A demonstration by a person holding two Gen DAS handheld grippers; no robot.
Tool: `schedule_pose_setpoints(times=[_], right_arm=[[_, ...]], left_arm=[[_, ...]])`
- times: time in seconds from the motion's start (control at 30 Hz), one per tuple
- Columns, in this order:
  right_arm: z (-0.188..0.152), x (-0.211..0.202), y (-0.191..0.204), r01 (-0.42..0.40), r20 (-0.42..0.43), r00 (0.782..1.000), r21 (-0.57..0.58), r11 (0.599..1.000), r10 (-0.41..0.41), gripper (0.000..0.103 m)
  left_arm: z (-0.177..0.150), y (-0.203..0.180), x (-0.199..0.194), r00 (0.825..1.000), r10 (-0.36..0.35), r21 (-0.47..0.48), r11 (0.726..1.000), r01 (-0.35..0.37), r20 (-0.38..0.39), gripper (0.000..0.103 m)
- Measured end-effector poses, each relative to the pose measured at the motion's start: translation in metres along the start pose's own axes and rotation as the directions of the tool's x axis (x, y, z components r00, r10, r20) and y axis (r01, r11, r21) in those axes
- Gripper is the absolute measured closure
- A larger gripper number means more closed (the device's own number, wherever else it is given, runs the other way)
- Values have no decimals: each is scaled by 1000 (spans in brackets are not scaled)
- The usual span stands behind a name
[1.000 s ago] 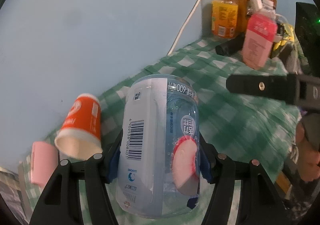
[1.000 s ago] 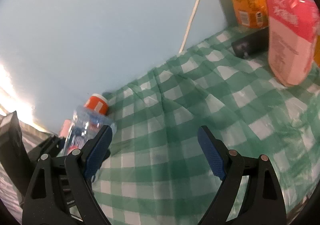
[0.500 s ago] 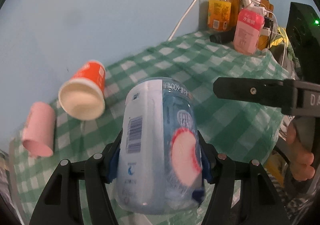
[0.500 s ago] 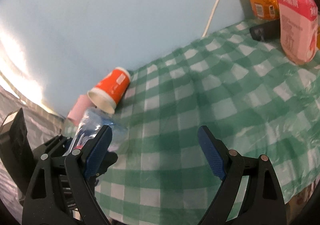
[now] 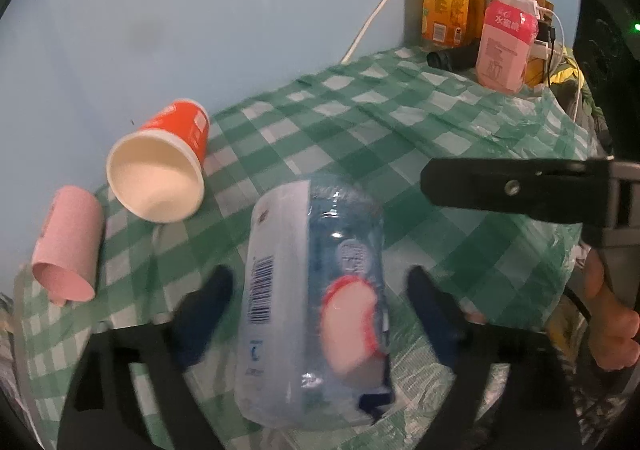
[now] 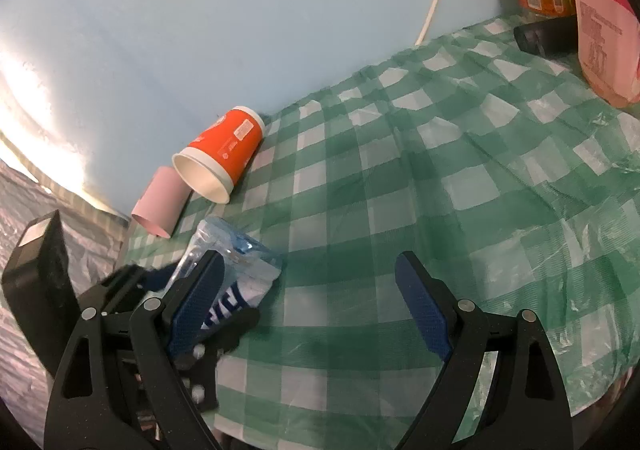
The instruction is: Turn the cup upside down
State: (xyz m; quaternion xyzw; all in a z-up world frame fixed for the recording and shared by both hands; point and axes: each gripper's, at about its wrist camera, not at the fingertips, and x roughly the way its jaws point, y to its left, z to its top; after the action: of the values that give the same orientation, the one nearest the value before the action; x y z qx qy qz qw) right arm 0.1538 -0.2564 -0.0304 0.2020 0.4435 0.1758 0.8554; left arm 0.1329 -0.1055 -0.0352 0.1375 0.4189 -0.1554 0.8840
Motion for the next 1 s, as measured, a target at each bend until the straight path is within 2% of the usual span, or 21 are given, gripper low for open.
schedule_pose_setpoints(times=[0.2,0.37,0.6,1.0], right_arm=[[-2,0,-1,-11,-4,1000,6,1000,11,16],[-3,-3,1,-31,-5,1000,10,999,31,16],[-8,0,9,-111,-45,993,42,993,113,16],[-11,15,38,-157,-105,981,59,986,162,16]], left_arm=[[1,-1,-8,999,41,17,999,-41,18,10],[3,7,-23,998,17,-18,1000,-16,54,10],[2,23,-51,993,-13,-74,997,22,117,10],[-22,59,-79,977,-32,-179,981,70,211,10]])
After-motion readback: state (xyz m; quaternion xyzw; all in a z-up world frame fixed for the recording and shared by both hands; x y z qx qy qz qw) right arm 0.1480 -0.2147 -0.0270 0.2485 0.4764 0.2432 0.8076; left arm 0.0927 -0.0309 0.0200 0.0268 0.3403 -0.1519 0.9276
